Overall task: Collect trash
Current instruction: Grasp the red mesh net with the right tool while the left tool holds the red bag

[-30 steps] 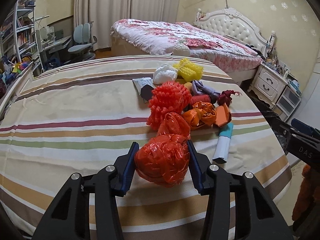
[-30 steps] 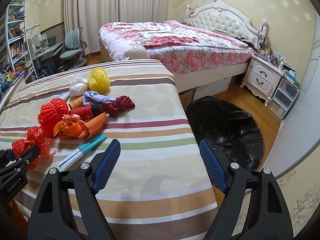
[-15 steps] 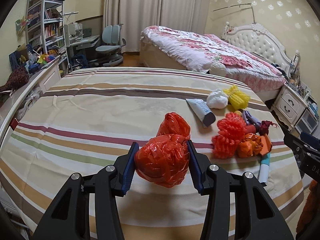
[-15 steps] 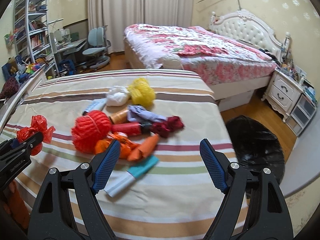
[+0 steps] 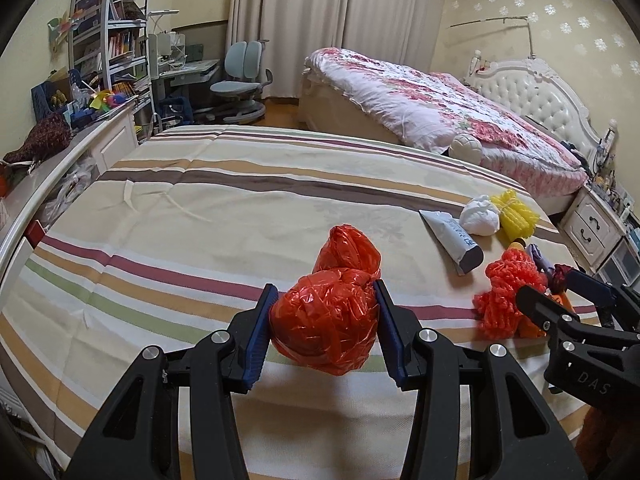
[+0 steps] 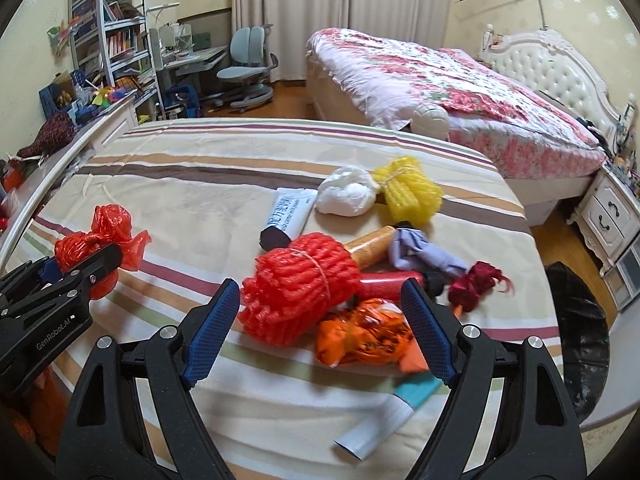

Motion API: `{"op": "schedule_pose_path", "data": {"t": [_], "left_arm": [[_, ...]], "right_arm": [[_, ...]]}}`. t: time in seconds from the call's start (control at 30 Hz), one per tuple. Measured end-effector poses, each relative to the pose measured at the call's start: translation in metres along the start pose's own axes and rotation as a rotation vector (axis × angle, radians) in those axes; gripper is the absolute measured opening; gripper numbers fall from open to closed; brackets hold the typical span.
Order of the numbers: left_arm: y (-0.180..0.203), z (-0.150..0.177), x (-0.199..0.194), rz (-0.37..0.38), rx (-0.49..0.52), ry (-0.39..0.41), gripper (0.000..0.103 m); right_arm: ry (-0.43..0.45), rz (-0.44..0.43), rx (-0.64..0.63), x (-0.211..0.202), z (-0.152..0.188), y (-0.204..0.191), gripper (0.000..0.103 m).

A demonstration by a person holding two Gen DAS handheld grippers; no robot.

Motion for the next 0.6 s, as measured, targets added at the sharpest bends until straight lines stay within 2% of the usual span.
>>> {"op": "schedule_pose_path", "data": {"t": [0.23,0.27,0.5,0.53,0.57,0.6], "left_arm": [[-0.007,0.000,0.009,0.016,-0.010,-0.019,0.047],[-0.007,0.000,0.009,0.019,-0.011,-0.020,0.047],[-0.003,-0.001,0.010,0.029,-0.005,-0.023,0.048],[-0.003,-0.001,0.010,0.030,-0.005,-0.023,0.048],[-0.002,-0.001,0.009,0.031,-0.005,-0.023,0.048],[-0.001,-0.001,0.009,0.031,-0.004,-0.023,0.048]], "right_arm": [[-0.041,0.008,-0.006,0.018,-0.001,-0.007,0.079],[-0.046,0.001,-0.005,0.019,0.000,-0.008,0.073],[-0.018,-0.010,-0.017,0.013,-0.003,-0.007,0.055],[-0.009,-0.017,-0.014,0.011,-0.003,-0.007,0.051],[-0.006,-0.026,-0.012,0.010,-0.005,-0.006,0.035],[-0.012,-0.054,-0.003,0.009,-0.005,-0.005,0.026]]}}
Point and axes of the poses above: each gripper's, at about its wrist camera, not at the fingertips, and x roughly the way its jaws point, y to its right, z to its underside, the point moved 4 cm from there along x, roughly the way its jaws point, and after that the axes turned 8 degrees about x, right-handed, at the moved point
